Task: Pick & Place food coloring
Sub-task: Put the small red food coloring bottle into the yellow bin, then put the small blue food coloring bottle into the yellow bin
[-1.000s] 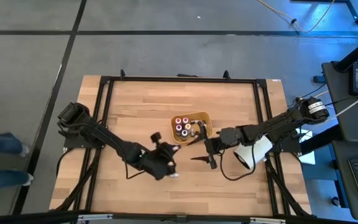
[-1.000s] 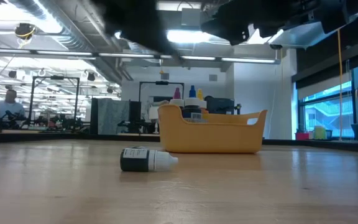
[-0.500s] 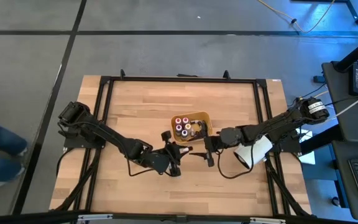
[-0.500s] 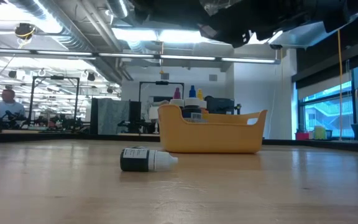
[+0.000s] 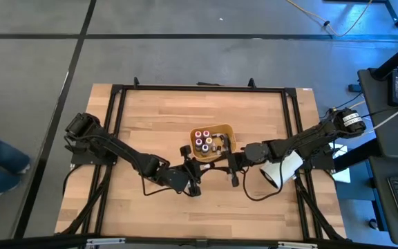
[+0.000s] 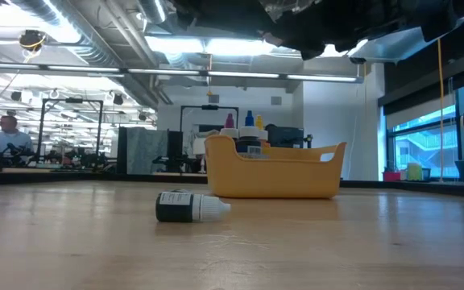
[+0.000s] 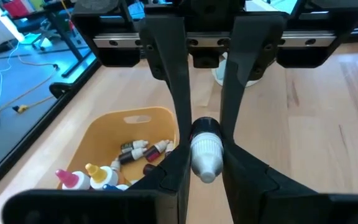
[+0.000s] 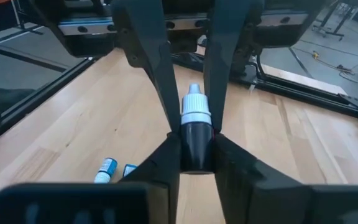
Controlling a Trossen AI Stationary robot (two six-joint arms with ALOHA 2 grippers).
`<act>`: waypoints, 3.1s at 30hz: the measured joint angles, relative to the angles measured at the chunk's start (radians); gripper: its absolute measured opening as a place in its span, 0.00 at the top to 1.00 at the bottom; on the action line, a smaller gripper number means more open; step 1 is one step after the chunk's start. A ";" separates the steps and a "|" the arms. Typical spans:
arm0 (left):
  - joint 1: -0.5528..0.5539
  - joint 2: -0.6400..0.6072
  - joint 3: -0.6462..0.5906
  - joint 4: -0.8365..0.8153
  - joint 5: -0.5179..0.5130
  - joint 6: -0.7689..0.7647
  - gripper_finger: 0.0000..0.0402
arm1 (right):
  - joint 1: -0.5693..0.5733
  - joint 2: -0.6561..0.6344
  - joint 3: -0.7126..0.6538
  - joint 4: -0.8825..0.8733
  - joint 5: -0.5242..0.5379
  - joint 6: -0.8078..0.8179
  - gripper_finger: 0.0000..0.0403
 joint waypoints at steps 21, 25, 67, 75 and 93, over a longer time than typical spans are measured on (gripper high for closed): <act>-0.042 0.001 0.000 -0.092 0.018 -0.046 0.56 | -0.017 0.000 -0.001 -0.218 0.050 0.084 0.83; -0.057 0.001 0.000 -0.157 0.048 -0.103 0.52 | -0.061 0.000 -0.001 -0.356 0.145 0.125 0.82; 0.041 0.000 -0.136 -0.280 0.533 0.387 0.65 | -0.238 0.014 -0.001 -0.515 0.094 0.346 0.78; 0.054 0.000 -0.136 -0.242 0.580 0.399 0.69 | -0.238 0.102 0.001 -0.483 0.097 0.346 0.70; 0.048 0.027 -0.136 -0.236 0.593 0.710 0.64 | -0.238 0.115 0.000 -0.459 0.097 0.340 0.68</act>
